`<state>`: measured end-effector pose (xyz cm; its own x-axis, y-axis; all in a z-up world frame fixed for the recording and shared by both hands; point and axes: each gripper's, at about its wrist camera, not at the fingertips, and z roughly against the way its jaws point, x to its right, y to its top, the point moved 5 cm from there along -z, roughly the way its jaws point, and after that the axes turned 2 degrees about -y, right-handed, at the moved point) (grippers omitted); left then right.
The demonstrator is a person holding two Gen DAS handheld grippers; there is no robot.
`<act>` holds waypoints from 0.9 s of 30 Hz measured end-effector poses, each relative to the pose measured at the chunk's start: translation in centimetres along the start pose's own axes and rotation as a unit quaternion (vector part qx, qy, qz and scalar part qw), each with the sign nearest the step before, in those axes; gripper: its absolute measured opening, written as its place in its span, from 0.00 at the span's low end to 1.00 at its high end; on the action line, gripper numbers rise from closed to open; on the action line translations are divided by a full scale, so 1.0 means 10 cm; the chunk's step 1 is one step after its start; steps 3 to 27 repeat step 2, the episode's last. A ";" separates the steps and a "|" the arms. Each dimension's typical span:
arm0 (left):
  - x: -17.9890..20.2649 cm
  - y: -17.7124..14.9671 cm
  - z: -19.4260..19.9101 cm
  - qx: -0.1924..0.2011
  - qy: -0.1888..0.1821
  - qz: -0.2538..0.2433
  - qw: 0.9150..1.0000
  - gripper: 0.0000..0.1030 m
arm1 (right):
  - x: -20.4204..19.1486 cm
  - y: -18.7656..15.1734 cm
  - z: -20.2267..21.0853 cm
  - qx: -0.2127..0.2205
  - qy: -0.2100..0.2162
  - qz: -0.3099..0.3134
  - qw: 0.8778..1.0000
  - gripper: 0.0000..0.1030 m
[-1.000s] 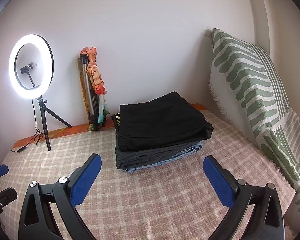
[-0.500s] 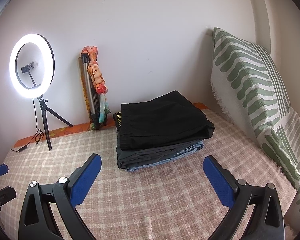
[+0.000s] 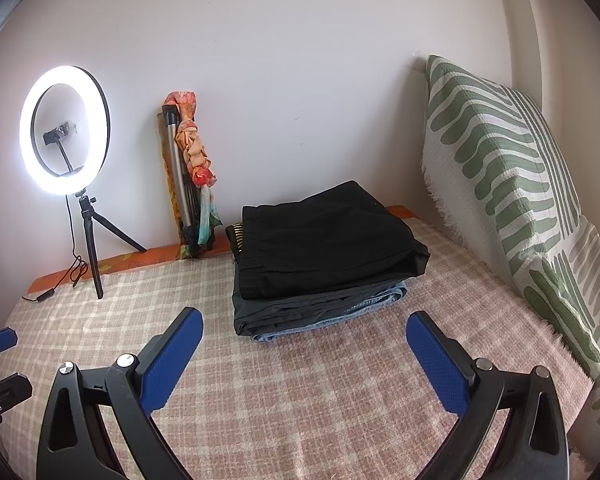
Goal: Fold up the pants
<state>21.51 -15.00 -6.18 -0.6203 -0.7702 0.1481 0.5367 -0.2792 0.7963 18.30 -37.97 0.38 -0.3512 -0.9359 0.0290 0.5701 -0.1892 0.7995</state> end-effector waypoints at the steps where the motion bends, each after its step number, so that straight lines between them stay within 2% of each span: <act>1: -0.01 0.00 0.00 -0.001 0.000 0.002 1.000 0.87 | 0.00 0.00 0.00 0.000 0.001 0.000 1.000 1.00; 27: -0.02 0.01 0.00 0.000 0.000 0.003 1.000 0.87 | 0.00 0.00 0.00 -0.001 0.000 0.000 1.000 1.00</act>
